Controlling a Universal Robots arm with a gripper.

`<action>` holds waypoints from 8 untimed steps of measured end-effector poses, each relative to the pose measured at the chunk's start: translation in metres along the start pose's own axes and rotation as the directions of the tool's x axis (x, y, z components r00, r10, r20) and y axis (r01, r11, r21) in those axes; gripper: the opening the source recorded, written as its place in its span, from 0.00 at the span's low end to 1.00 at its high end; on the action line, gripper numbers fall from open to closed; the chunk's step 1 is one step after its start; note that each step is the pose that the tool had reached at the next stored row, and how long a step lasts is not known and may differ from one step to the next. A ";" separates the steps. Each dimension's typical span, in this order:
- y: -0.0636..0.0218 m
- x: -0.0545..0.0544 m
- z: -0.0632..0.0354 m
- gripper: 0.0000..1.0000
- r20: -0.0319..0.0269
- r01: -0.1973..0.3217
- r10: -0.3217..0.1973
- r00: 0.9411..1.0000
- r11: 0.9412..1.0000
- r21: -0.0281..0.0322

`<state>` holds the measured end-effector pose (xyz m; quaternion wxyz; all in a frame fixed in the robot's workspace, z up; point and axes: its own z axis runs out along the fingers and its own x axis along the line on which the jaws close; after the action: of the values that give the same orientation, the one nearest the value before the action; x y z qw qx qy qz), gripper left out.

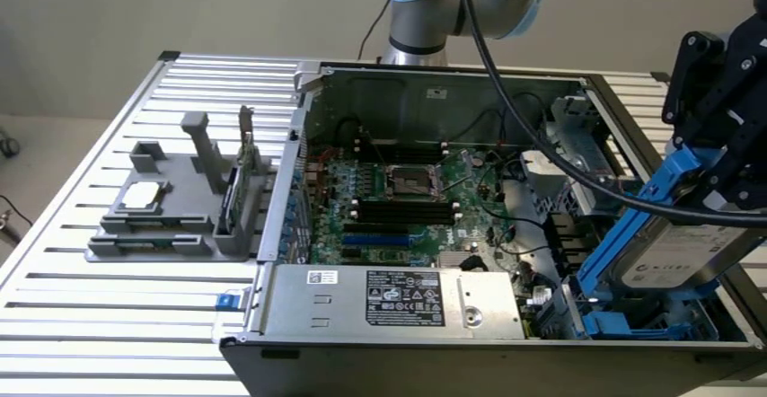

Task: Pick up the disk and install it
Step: 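Insert the disk into the insertion slot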

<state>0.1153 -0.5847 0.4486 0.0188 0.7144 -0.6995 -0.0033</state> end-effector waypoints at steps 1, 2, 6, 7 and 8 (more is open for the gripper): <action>0.0000 0.000 0.0009 0.33 0.000 0.000 0.000 1.000 1.000 0.000; 0.0000 0.000 0.0016 0.33 0.000 0.000 0.000 1.000 1.000 0.000; -0.0001 0.000 0.0046 0.33 0.000 -0.001 0.001 1.000 1.000 0.000; -0.0001 0.000 0.0054 0.33 0.000 -0.002 0.002 1.000 1.000 0.000; -0.0001 0.000 0.0061 0.33 0.000 -0.002 0.002 1.000 1.000 0.000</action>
<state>0.1152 -0.5847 0.4426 0.0188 0.7136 -0.7003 -0.0033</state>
